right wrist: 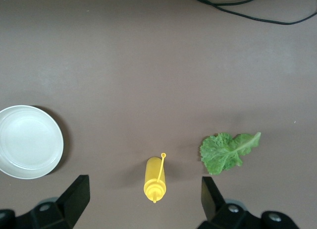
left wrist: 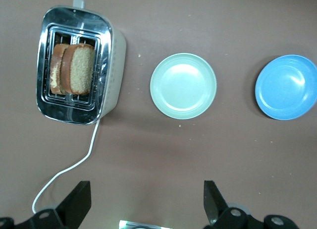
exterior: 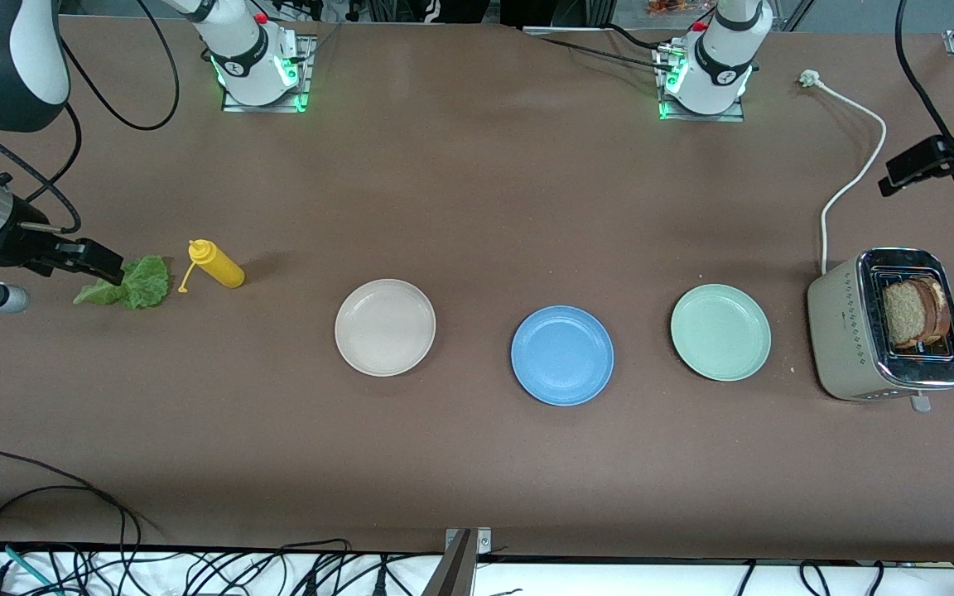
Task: Make sandwich in blue plate with both arms
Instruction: 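Move the left gripper over the toaster toward the bread slices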
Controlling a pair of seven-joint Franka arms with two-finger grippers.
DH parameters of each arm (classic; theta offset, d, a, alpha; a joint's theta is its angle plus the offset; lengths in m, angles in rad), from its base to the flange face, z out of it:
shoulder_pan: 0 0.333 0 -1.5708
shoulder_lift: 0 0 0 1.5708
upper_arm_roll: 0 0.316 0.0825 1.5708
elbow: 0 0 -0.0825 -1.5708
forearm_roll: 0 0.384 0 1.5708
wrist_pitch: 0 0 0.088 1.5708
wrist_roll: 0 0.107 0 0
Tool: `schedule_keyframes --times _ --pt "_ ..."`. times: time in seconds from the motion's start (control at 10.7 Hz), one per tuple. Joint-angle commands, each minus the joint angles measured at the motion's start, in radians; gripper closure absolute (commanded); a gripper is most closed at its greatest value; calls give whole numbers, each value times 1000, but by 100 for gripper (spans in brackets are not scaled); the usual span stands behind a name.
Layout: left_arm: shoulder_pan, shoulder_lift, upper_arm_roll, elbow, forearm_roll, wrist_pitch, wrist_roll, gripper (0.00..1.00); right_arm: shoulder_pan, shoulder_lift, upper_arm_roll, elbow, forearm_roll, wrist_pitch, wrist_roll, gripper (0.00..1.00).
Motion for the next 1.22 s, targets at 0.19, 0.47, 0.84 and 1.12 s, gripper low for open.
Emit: schedule_keyframes --times 0.19,0.47,0.84,1.12 --pt "24 154 -2 33 135 -5 24 0 -2 -13 -14 1 -1 3 12 0" --pt "56 217 -2 44 164 1 30 0 -2 -13 -18 1 -1 3 12 0" --pt "151 321 -4 74 154 125 176 0 -8 -15 -20 1 -1 3 10 0" --pt "185 378 -5 70 112 234 223 0 -8 -13 -17 1 -1 9 12 0"
